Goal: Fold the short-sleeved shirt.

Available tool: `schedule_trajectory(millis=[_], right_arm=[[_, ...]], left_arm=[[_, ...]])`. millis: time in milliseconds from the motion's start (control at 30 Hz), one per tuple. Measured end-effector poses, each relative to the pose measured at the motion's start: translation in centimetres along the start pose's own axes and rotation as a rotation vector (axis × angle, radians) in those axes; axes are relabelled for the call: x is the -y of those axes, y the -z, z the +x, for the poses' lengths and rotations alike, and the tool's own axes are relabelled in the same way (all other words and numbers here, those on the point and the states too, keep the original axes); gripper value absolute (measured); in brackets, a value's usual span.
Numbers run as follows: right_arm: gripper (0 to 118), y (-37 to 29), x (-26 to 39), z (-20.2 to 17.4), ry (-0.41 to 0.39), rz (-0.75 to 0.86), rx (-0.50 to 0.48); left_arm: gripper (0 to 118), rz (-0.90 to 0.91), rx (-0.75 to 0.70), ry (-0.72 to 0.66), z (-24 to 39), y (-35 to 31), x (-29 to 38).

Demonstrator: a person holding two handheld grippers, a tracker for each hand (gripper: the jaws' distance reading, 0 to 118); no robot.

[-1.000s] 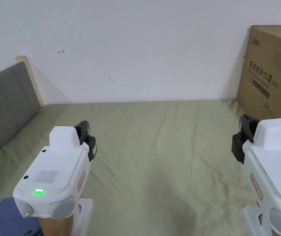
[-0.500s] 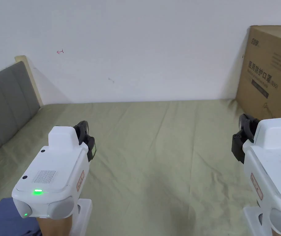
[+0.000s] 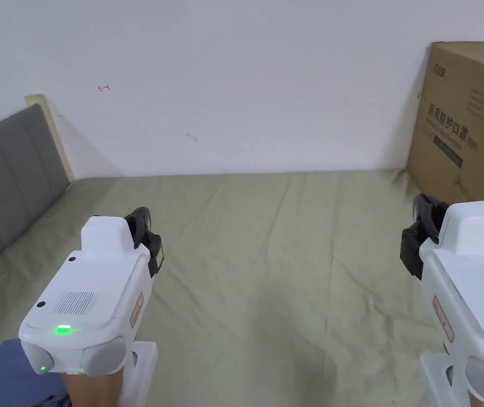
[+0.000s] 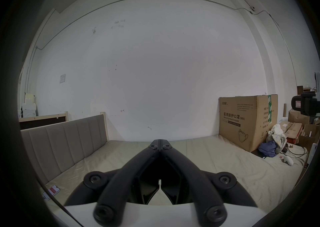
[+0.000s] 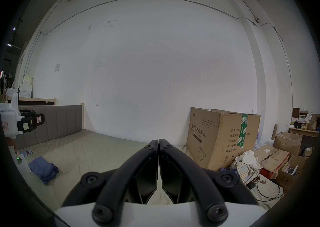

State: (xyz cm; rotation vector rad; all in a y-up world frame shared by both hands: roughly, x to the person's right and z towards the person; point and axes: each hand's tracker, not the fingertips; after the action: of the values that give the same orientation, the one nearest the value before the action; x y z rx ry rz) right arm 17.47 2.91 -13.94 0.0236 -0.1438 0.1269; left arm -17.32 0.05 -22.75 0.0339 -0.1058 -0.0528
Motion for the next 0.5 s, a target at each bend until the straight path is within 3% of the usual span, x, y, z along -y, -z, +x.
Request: schedule_trajectory(millis=[67,100,133,167,200,233,267,300,333,400,433,500], right_arm=[[0,0.01,-0.01,-0.02,0.0,-0.001,0.0],[1,0.0,-0.01,-0.04,-0.001,-0.002,0.001],[6,0.0,0.0,-0.05,-0.001,-0.004,0.002],[16,-0.12,-0.03,-0.29,0.036,-0.013,-0.06],[34,-0.11,0.02,-0.17,0.027,-0.011,-0.039],[65,-0.14,0.07,-0.14,0.037,-0.01,-0.048],[85,-0.11,0.09,-0.13,0.039,-0.013,-0.043],[98,-0.15,0.05,-0.25,0.033,0.002,-0.081],[105,-0.15,0.07,-0.26,0.032,0.007,-0.088],[107,-0.25,0.08,-0.33,0.035,0.016,-0.085],[108,-0.07,0.25,0.08,0.039,-0.026,0.028],[110,-0.07,0.22,-0.04,0.03,-0.018,0.01]], left_arm=[[2,0.001,-0.008,-0.001,-0.01,0.01,0.06],[8,0.0,-0.011,-0.003,-0.02,0.02,0.09],[22,-0.002,-0.012,-0.008,-0.04,0.03,0.13],[40,-0.005,-0.02,-0.009,-0.06,0.03,0.18],[64,-0.007,-0.027,-0.008,-0.05,0.07,0.24],[92,-0.013,-0.037,-0.005,-0.01,0.15,0.32],[109,-0.014,-0.048,-0.002,0.01,0.25,0.4],[118,-0.014,-0.053,-0.001,0.0,0.3,0.45],[118,-0.014,-0.056,0.0,-0.01,0.29,0.47],[118,0.005,-0.036,-0.008,-0.14,-0.18,0.54],[118,-0.001,-0.037,-0.004,-0.17,-0.29,0.5],[118,0.0,-0.038,0.002,-0.09,-0.42,0.49]])
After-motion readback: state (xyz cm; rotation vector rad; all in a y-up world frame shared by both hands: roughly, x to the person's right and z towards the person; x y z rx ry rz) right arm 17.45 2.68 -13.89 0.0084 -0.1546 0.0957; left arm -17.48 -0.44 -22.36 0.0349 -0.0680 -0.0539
